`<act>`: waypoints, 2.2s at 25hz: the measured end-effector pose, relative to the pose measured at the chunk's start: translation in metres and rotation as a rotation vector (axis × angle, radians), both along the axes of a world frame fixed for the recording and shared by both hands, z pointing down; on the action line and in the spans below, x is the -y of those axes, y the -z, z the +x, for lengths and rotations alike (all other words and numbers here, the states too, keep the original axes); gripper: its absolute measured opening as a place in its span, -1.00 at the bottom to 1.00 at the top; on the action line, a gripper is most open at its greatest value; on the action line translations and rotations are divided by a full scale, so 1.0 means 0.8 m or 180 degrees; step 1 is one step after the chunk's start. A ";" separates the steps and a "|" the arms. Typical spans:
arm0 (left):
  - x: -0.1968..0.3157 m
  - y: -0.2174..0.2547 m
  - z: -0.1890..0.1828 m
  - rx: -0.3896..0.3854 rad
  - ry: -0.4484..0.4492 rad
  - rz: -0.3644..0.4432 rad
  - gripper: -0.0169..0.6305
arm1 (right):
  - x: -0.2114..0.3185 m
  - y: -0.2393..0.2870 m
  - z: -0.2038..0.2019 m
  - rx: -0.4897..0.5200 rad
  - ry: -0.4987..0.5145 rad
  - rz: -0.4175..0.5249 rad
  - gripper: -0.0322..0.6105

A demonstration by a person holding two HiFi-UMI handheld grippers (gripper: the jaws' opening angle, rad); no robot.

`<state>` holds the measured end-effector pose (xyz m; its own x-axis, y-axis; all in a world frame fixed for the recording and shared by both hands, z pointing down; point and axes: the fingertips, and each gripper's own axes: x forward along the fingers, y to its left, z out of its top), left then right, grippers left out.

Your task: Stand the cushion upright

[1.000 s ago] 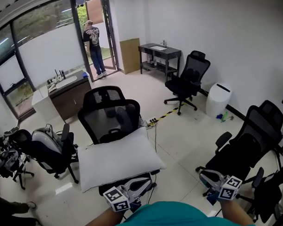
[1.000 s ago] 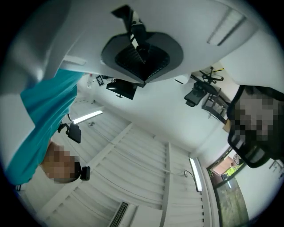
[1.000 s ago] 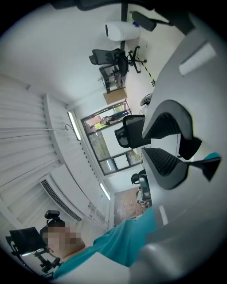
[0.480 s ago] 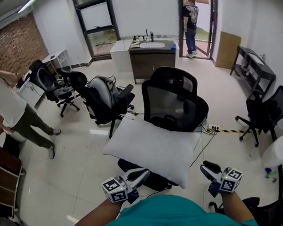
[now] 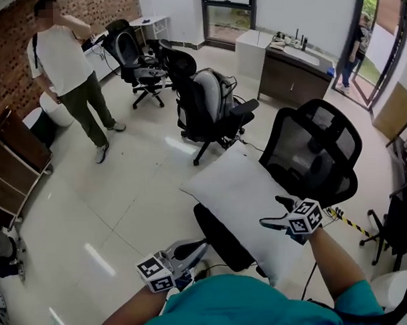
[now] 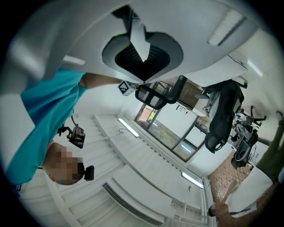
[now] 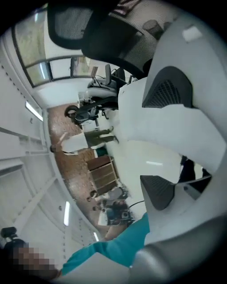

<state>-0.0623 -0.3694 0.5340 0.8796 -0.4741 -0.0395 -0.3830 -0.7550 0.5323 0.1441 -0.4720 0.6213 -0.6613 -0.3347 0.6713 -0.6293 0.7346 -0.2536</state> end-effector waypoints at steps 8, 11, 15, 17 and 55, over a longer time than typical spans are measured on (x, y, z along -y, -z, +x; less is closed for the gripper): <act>0.036 -0.035 -0.081 -0.0006 0.0251 -0.0238 -0.91 | 0.133 -0.168 -0.045 -0.1431 0.0348 -0.0627 0.95; 0.041 -0.047 -0.089 0.0047 0.0396 -0.0377 -0.91 | 0.162 -0.223 -0.032 -0.1787 0.0343 -0.0799 0.95; 0.031 -0.053 -0.076 0.0078 0.0624 -0.0568 -0.91 | 0.166 -0.279 -0.020 -0.1986 0.0489 -0.1029 0.95; 0.022 -0.057 -0.068 0.0095 0.0686 -0.0666 -0.91 | 0.167 -0.300 -0.020 -0.1978 0.0527 -0.1091 0.95; -0.007 0.054 0.126 -0.0113 -0.1003 0.0154 -0.91 | -0.037 0.243 0.148 0.1557 -0.1572 0.0922 -0.88</act>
